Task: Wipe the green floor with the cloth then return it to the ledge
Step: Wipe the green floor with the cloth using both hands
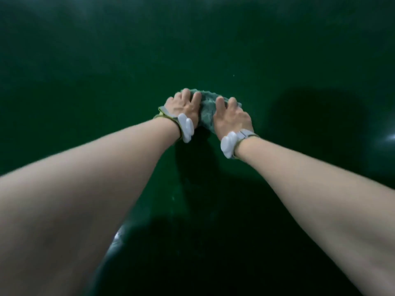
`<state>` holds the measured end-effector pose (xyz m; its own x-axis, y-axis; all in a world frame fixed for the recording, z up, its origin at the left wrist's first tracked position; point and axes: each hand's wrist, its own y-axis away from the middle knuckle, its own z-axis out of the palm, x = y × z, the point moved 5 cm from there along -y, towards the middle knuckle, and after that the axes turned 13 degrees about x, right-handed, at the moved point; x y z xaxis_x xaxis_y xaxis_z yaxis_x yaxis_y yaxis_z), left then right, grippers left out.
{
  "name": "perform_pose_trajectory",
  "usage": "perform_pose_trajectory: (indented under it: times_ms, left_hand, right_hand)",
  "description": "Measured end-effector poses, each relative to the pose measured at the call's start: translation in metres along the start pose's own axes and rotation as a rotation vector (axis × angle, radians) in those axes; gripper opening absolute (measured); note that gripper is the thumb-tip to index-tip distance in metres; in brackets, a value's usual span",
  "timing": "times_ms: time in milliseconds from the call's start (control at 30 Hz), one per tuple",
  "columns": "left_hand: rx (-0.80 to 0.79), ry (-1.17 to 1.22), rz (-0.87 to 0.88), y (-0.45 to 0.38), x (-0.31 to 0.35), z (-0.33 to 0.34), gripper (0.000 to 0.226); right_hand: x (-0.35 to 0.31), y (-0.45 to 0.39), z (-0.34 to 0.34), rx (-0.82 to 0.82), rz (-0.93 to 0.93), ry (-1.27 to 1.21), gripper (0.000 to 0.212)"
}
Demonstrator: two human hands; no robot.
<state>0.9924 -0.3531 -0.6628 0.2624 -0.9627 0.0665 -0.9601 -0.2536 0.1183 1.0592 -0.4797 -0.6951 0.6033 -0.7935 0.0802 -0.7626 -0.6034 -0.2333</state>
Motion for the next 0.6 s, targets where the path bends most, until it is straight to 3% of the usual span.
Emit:
perform_pose_trajectory:
  times_ms: [67, 233, 600]
  left_hand:
    - [-0.032, -0.029, -0.041, -0.022, -0.003, -0.006, 0.096]
    - [-0.048, -0.038, -0.122, -0.051, -0.007, -0.005, 0.088]
    - [-0.043, -0.007, -0.116, -0.017, -0.018, -0.002, 0.089]
  right_hand:
    - [0.003, -0.029, 0.009, -0.048, 0.022, -0.004, 0.03]
    - [0.002, -0.068, 0.023, -0.128, 0.049, 0.019, 0.039]
    - [-0.014, -0.055, 0.006, -0.176, -0.049, 0.047, 0.036]
